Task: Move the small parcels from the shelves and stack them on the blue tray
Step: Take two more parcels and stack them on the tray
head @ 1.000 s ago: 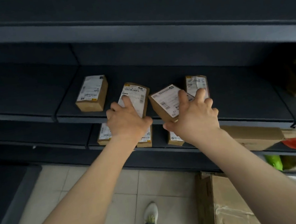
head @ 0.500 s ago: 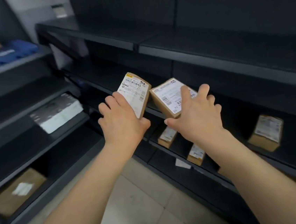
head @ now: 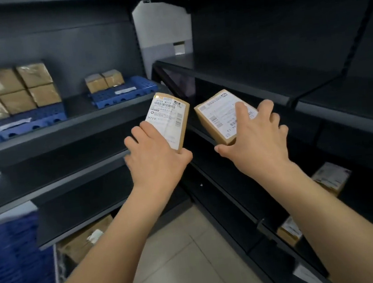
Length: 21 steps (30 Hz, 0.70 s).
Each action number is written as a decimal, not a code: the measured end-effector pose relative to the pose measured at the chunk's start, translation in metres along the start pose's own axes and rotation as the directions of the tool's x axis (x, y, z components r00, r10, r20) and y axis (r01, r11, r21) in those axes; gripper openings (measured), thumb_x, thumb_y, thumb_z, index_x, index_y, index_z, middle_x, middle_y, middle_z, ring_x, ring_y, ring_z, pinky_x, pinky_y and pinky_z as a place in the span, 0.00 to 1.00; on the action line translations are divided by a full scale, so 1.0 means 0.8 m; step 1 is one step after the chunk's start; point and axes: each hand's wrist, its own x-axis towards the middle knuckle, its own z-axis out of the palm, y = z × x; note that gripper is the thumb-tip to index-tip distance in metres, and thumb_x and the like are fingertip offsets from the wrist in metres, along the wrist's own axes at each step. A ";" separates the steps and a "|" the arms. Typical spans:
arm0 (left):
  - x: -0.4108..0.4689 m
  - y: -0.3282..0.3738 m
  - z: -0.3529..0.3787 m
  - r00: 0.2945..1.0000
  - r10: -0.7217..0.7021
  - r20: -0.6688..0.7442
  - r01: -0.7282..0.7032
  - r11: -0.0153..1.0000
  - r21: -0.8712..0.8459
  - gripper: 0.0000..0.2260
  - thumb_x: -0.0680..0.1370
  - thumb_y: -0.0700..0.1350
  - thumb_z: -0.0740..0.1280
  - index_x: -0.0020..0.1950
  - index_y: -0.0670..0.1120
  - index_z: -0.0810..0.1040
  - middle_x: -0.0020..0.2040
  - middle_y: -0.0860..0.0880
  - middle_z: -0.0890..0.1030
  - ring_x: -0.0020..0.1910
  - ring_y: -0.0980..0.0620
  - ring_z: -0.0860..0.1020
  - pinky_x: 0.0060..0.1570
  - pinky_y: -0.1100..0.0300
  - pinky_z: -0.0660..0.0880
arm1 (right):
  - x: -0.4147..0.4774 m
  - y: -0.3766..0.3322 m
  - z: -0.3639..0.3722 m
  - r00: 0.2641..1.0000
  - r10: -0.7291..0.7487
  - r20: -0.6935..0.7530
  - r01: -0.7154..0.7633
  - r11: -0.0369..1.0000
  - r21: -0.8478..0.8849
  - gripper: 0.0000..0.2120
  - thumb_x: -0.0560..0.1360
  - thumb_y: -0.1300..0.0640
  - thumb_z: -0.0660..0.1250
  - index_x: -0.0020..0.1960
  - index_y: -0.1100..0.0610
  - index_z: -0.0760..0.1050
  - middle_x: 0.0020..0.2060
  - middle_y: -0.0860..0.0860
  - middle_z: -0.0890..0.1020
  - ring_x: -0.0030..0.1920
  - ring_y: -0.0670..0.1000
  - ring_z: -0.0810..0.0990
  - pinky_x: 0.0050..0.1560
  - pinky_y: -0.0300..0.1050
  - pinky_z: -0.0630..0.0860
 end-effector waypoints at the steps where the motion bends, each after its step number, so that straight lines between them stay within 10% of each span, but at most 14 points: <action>1: 0.015 -0.011 0.002 1.000 -0.006 0.002 0.006 1.000 0.003 0.33 0.66 0.57 0.67 0.63 0.40 0.61 0.56 0.42 0.67 0.53 0.43 0.67 0.42 0.54 0.66 | 0.013 -0.015 0.007 1.000 -0.009 -0.006 0.010 1.000 0.014 0.43 0.68 0.39 0.71 0.72 0.53 0.53 0.67 0.60 0.57 0.62 0.61 0.65 0.62 0.56 0.65; 21: 0.268 -0.076 0.065 0.967 -0.241 -0.086 0.246 0.968 0.047 0.38 0.68 0.61 0.67 0.68 0.43 0.57 0.62 0.41 0.65 0.59 0.41 0.67 0.46 0.52 0.67 | 0.298 -0.164 0.114 0.968 -0.250 -0.022 0.246 0.928 0.279 0.42 0.68 0.43 0.73 0.72 0.53 0.54 0.67 0.58 0.55 0.65 0.61 0.62 0.60 0.56 0.72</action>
